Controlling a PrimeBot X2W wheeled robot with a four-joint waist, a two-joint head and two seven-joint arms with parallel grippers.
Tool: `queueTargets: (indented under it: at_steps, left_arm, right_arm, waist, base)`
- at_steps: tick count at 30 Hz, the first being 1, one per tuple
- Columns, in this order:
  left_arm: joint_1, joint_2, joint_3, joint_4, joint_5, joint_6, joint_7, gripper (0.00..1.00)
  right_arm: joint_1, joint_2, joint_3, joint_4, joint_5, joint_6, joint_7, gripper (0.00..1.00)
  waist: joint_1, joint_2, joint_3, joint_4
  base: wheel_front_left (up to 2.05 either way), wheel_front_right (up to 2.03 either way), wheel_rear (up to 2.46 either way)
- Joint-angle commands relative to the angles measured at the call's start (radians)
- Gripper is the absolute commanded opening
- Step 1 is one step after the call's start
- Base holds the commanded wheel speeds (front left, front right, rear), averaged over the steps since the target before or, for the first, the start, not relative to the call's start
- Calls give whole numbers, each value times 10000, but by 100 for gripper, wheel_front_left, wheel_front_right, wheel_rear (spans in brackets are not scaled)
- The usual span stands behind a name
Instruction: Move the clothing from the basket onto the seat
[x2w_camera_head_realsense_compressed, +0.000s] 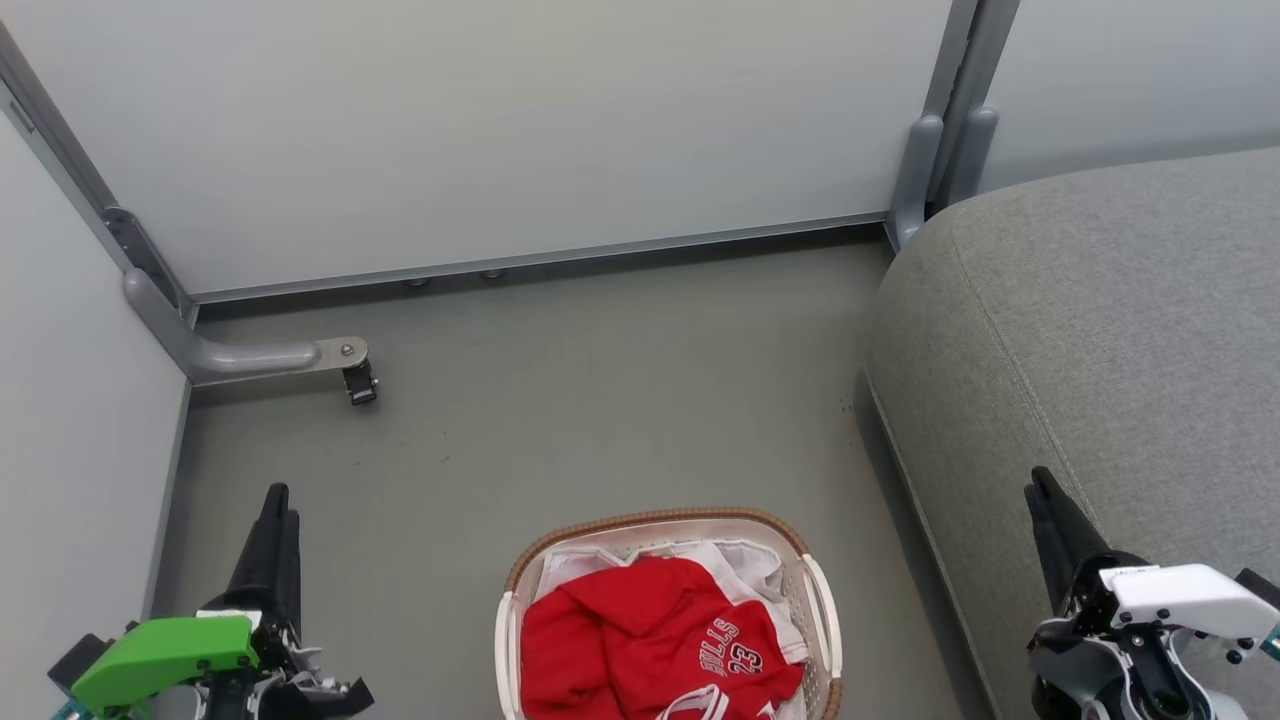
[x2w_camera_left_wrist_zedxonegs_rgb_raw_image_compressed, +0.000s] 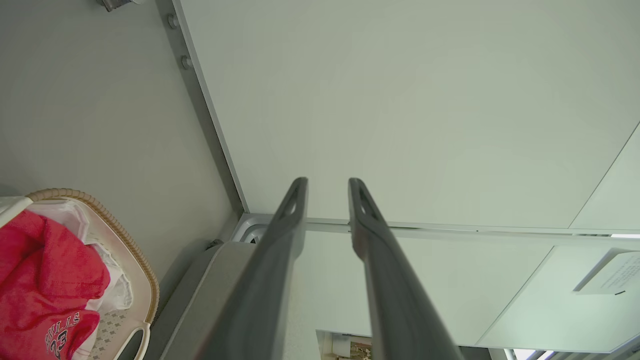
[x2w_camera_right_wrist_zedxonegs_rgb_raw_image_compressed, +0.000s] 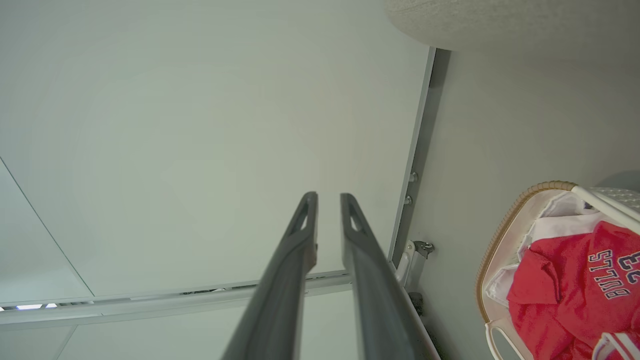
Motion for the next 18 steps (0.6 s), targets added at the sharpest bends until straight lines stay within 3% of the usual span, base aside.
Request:
queueTargets:
  at_steps: [1, 18]
  left_arm:
    - [49, -7, -18, 50, 8, 13, -10, 100]
    - [298, 8, -727, -330, 872, 2, -798, 100]
  right_arm:
    - [38, 15, 12, 47, -4, 0, -10, 100]
    - [202, -8, 448, -14, -536, 1, -801, 100]
  waist:
    - [0, 0, 2, 0]
    - [0, 0, 36, 9]
  base:
    - [0, 0, 0]
    - [0, 0, 0]
